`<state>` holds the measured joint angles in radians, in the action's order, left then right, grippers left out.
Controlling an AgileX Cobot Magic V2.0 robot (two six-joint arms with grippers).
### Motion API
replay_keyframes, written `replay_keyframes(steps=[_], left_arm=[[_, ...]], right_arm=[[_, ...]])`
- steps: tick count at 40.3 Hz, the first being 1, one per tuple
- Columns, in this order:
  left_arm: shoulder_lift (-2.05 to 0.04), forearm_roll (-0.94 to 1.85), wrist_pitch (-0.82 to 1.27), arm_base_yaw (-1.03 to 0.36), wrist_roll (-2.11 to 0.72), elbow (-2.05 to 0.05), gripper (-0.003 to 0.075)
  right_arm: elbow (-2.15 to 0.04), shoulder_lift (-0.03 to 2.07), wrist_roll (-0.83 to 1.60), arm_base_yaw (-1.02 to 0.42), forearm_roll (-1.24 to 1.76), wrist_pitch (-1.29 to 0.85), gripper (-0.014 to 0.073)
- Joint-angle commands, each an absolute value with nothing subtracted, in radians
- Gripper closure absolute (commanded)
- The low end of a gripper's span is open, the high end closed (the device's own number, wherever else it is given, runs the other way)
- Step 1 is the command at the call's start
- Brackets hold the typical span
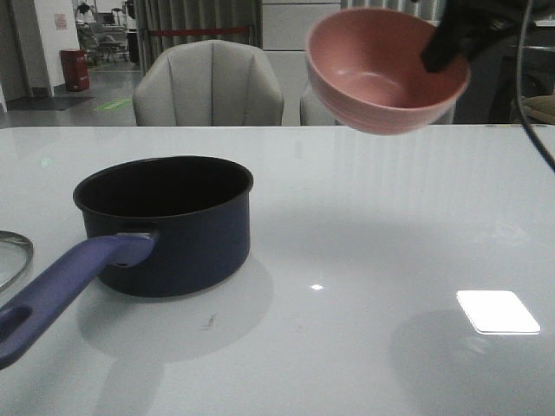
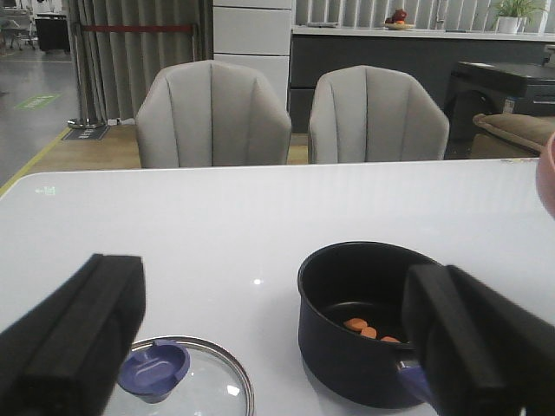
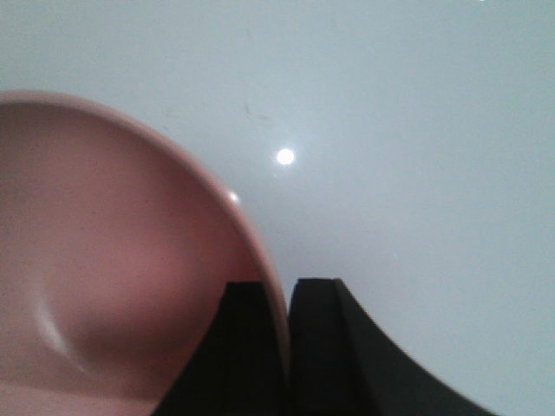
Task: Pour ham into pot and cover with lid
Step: 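Carry the empty pink bowl back and set it on the table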
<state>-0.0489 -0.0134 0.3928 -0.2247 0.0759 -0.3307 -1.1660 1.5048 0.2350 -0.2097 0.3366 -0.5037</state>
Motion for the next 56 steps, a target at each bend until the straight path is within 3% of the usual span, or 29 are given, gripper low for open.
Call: replay_keyframes(steps=[1, 10, 20, 30, 35, 47, 56], left_arm=[[-0.060, -0.012, 0.315, -0.234, 0.074, -0.355, 0.0083], [-0.060, -0.012, 0.315, -0.234, 0.074, -0.355, 0.0083], [-0.060, -0.012, 0.317, -0.234, 0.074, -0.355, 0.0083], [-0.060, -0.012, 0.319, -0.234, 0.074, -0.355, 0.0083], [-0.060, -0.012, 0.319, -0.234, 0.074, -0.355, 0.0083], [-0.060, -0.012, 0.319, -0.234, 0.074, -0.355, 0.0083], [-0.060, -0.012, 0.319, -0.234, 0.074, -0.355, 0.0083]], right_arm=[[-1.193, 1.497, 0.173, -0.120, 0.337, -0.545, 0.0456], [-1.193, 1.629, 0.184, -0.045, 0.333, -0.693, 0.0456], [-1.196, 1.736, 0.195, -0.045, 0.315, -0.674, 0.0437], [-1.196, 1.772, 0.196, -0.045, 0.308, -0.651, 0.0179], [-1.211, 1.765, 0.197, -0.045, 0.264, -0.652, 0.0131], [-1.250, 1.554, 0.252, -0.046, 0.207, -0.721, 0.0131], [-1.118, 1.287, 0.257, -0.049, 0.260, -0.571, 0.0131]])
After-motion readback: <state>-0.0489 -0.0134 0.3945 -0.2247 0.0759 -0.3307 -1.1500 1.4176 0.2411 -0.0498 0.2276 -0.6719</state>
